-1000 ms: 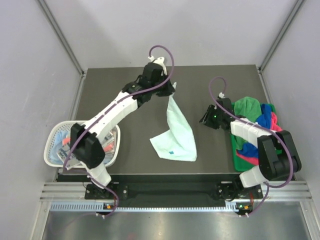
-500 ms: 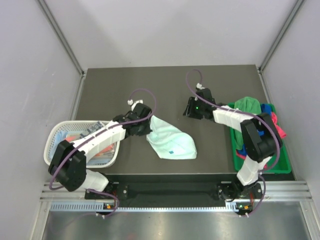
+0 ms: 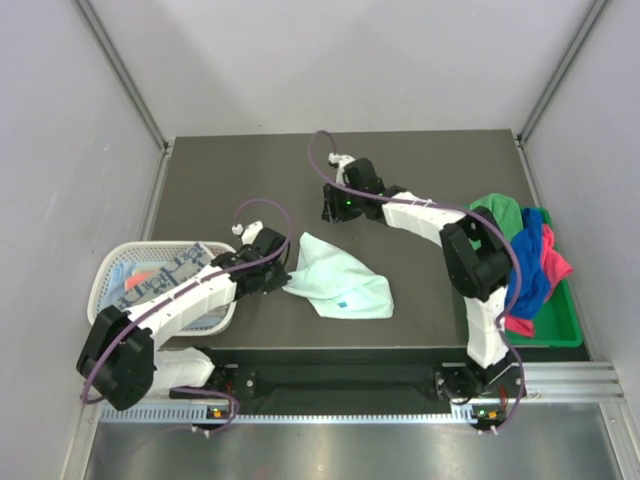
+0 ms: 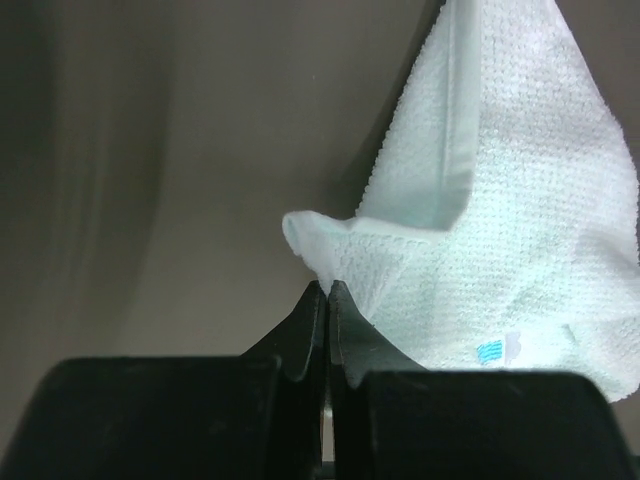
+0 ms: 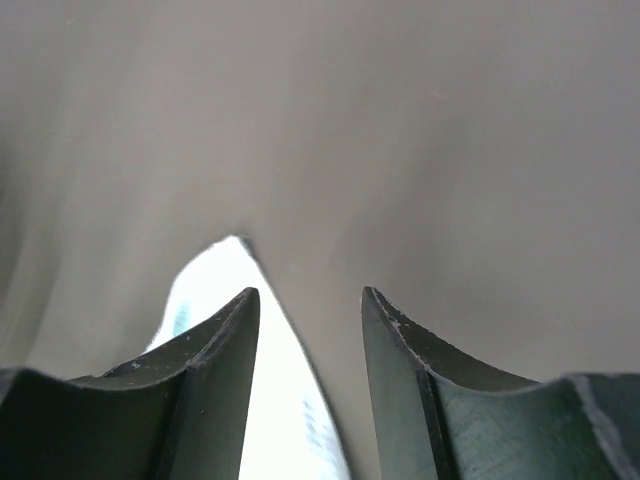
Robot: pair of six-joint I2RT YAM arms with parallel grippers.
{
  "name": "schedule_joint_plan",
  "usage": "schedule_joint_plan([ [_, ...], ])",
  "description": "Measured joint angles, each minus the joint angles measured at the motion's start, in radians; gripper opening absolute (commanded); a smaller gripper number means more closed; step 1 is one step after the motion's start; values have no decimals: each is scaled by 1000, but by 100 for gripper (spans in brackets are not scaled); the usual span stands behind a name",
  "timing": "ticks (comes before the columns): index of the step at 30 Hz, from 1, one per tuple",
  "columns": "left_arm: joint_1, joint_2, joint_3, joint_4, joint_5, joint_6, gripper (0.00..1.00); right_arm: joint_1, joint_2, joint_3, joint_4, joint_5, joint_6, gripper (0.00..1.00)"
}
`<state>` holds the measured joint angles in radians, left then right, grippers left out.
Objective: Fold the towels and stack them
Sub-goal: Flatten out the crumpled towel
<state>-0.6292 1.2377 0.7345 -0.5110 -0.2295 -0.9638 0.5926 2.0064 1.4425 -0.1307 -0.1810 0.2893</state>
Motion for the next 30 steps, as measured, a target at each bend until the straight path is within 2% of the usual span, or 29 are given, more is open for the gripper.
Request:
schedule_joint_plan([
  [5, 0, -13, 0, -32, -43, -44, 0, 84, 82, 103, -47, -8, -89, 46],
  [12, 0, -42, 0, -108, -126, -123, 0, 180, 155, 149, -128, 61, -132, 46],
  [17, 0, -103, 0, -116, -165, -144, 0, 204, 189, 196, -169, 137, -133, 45],
  [24, 0, -101, 0, -117, -171, -151, 0, 216, 219, 242, -208, 261, -133, 45],
  [30, 0, -101, 0, -114, -168, -148, 8, 233, 239, 275, -233, 302, -142, 42],
])
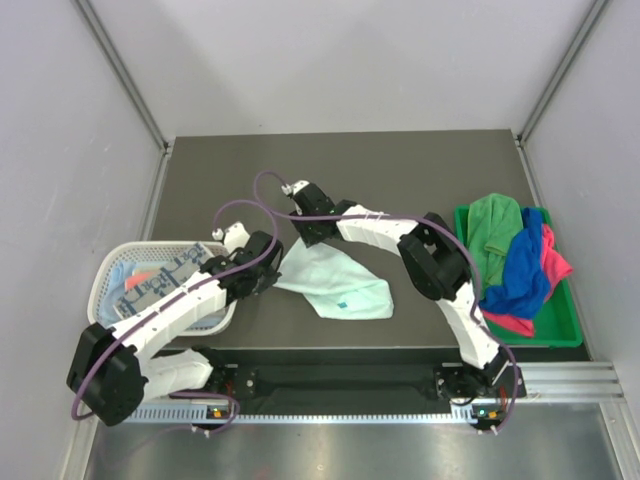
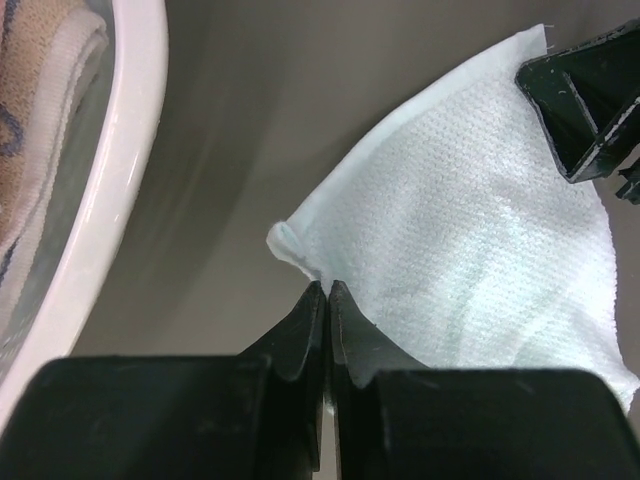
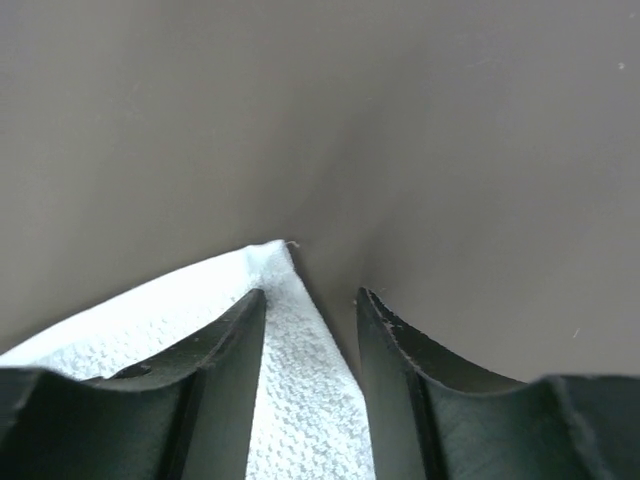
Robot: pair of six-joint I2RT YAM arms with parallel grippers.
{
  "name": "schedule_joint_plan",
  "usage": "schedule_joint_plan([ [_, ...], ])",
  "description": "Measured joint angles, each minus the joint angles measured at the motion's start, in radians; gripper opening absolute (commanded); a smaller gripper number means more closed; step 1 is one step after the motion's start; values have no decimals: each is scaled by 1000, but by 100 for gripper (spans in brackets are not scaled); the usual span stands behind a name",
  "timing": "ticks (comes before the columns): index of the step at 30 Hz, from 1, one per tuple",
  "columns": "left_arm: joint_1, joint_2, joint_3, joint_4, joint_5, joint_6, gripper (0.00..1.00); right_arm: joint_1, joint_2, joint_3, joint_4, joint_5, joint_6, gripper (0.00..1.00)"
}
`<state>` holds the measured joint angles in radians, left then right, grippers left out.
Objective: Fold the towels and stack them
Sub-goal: Flatten out the crumpled towel
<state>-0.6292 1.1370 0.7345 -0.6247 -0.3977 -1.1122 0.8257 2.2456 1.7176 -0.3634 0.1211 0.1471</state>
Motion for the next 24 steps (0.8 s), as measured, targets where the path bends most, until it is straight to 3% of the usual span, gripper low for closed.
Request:
schedule_joint_plan([
  [2, 0, 0, 0, 3, 0, 0, 7, 7, 2, 0, 1, 9, -6, 36],
  [5, 0, 0, -7, 8, 1, 0, 7, 21, 2, 0, 4, 13, -11, 6],
  [6, 0, 0, -9, 11, 3, 2, 7, 27, 3, 0, 5, 18, -14, 1],
  [12, 0, 0, -11, 43, 11, 24, 11, 34, 3, -4, 10, 48, 6, 0],
  [17, 0, 0, -8, 116, 7, 97, 13, -5, -61, -117, 75, 34, 72, 0],
  [20, 0, 1, 27, 161, 13, 182, 12, -63, -142, -225, 87, 24, 109, 0],
  [24, 0, 3, 132, 215, 43, 332, 0, -136, -322, -355, 80, 40, 137, 0],
])
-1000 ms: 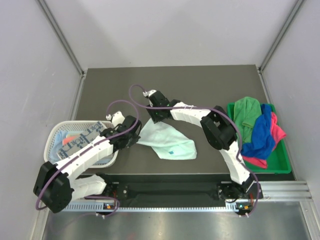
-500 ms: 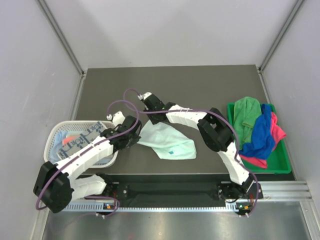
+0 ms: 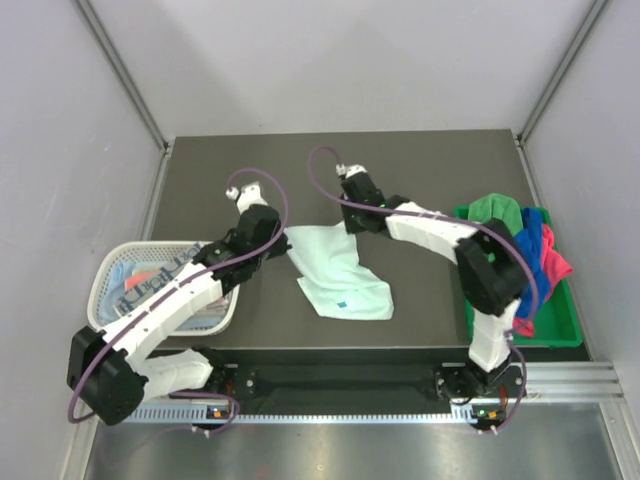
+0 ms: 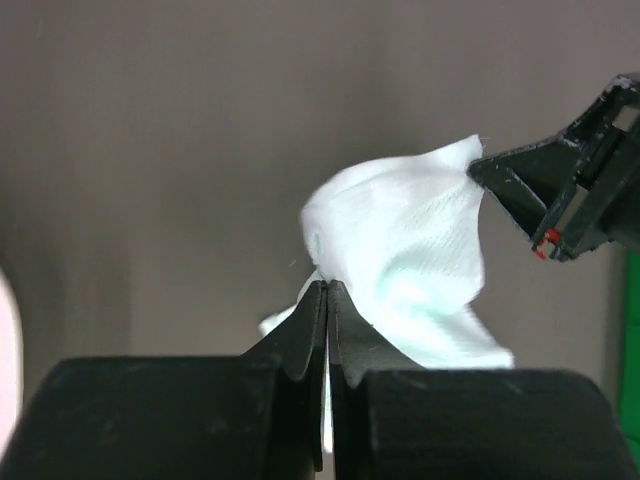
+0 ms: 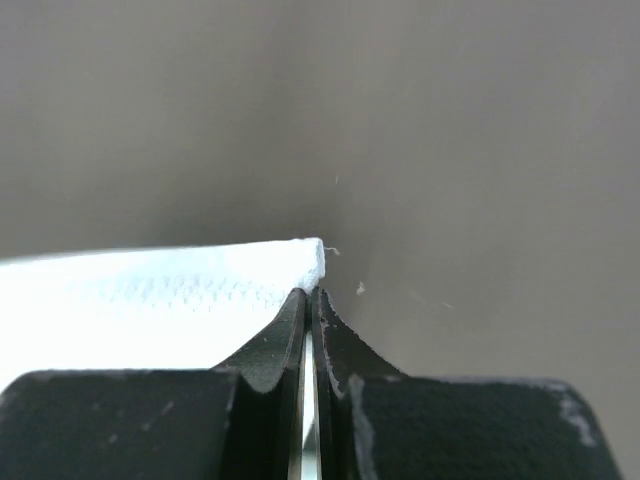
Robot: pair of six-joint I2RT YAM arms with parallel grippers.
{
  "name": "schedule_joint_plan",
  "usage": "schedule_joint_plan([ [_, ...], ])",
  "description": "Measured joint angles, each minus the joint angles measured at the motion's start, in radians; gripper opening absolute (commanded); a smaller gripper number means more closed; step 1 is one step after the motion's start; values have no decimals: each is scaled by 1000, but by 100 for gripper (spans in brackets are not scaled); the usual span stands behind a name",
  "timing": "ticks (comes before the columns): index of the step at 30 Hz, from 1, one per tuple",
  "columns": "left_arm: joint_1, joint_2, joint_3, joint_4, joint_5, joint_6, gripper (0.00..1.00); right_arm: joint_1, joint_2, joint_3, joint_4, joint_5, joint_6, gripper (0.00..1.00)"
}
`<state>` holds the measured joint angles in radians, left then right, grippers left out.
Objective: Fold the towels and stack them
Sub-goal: Flatten out the crumpled towel
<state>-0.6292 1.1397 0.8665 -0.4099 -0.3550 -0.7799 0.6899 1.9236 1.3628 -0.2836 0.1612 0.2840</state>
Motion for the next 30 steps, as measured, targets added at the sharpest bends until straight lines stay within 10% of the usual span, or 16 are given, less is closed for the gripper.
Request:
schedule_joint_plan([
  [12, 0, -56, 286, 50, 195, 413, 0, 4, -625, -35, 109, 45, -55, 0],
  [30, 0, -290, 539, 34, 585, 705, 0, 63, -1062, -44, 116, -2, -180, 0],
])
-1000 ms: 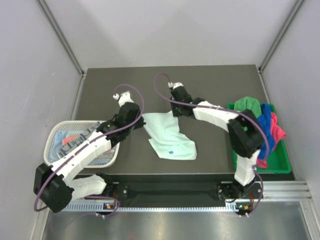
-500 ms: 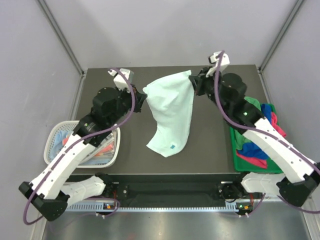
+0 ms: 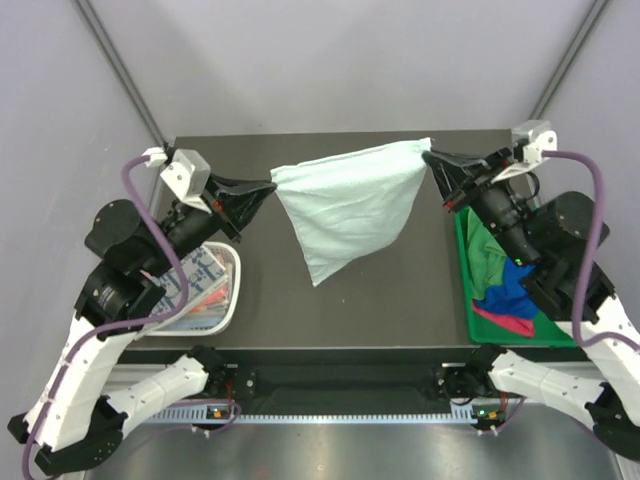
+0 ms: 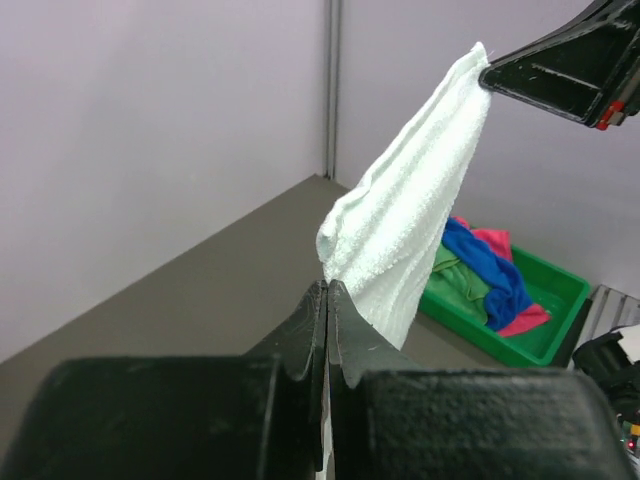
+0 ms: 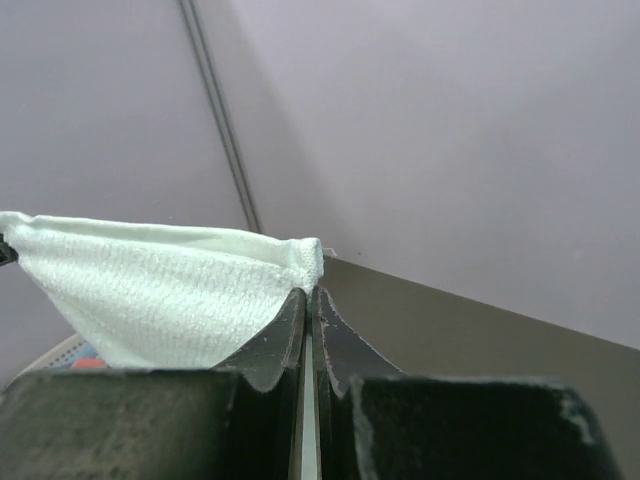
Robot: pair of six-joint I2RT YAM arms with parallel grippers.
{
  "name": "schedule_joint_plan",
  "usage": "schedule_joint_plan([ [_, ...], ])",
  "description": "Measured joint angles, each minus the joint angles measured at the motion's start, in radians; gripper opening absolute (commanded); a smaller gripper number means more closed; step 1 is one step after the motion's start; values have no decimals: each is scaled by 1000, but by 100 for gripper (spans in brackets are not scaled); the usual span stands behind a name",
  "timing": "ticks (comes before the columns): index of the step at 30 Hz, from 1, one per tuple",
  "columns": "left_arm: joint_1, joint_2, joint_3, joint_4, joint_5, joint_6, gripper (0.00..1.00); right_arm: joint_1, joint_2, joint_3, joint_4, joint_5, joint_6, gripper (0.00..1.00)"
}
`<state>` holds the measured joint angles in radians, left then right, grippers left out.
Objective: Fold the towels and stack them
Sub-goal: Flatten out the crumpled towel
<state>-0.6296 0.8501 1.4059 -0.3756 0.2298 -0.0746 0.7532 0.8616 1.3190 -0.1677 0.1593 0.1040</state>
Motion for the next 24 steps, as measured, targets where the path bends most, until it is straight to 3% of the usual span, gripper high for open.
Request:
schedule_joint_plan([
  [8, 0, -10, 45, 3, 39, -7, 0, 14, 8, 67, -40, -31, 1, 1],
  [14, 1, 72, 41, 28, -118, -34, 0, 8, 145, 149, -51, 53, -22, 0],
  [17, 42, 184, 39, 56, -166, -51, 0, -72, 268, 169, -40, 28, -10, 0],
  [24, 290, 616, 23, 270, -58, -180, 0, -332, 666, 168, 37, -114, 69, 0],
])
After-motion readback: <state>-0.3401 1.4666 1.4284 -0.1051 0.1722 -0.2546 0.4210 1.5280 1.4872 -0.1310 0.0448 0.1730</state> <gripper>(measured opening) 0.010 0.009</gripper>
